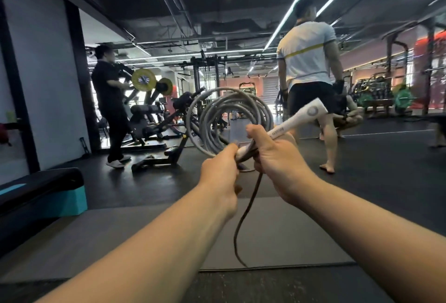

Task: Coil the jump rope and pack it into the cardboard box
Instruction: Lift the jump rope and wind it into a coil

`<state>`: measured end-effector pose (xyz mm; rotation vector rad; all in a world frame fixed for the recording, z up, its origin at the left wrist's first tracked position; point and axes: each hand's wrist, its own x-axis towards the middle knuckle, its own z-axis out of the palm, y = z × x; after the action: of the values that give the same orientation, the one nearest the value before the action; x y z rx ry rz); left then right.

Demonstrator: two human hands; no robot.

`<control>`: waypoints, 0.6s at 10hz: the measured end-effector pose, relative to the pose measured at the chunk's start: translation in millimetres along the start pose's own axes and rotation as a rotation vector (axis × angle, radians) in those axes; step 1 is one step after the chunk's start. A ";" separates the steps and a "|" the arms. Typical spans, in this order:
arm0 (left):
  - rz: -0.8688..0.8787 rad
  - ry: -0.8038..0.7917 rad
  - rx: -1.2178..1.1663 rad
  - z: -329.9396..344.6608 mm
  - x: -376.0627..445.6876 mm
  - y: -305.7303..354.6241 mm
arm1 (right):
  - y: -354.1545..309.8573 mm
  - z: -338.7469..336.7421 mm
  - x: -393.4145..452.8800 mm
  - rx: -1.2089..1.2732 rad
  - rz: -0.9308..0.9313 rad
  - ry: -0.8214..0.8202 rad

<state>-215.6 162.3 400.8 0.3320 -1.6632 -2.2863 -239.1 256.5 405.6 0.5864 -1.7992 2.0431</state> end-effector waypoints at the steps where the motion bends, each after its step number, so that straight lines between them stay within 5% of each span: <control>1: 0.212 0.215 0.348 -18.8 -7.8 11.7 | -8.4 -11.1 4.3 -0.201 -0.002 -0.155; 2: 1.399 0.276 1.167 -31.5 -22.0 31.3 | -28.2 -23.2 -0.3 -0.479 -0.032 -0.437; 3: 1.883 -0.037 1.890 -24.7 -30.1 54.0 | -40.8 -27.7 -1.7 -0.896 -0.101 -0.660; 4: 1.737 -0.240 2.222 -15.5 -22.6 60.2 | -43.2 -27.2 -0.5 -1.140 -0.194 -0.780; 5: 1.664 -0.244 2.216 -12.4 -16.4 59.2 | -44.5 -25.0 0.3 -1.105 -0.202 -0.779; 6: 1.375 -0.252 2.017 -12.6 -12.9 50.2 | -41.5 -29.9 6.7 -1.096 -0.153 -0.789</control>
<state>-194.2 141.4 444.9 -0.6012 -2.3213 0.6454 -225.4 291.5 441.0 1.1479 -2.7528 0.4567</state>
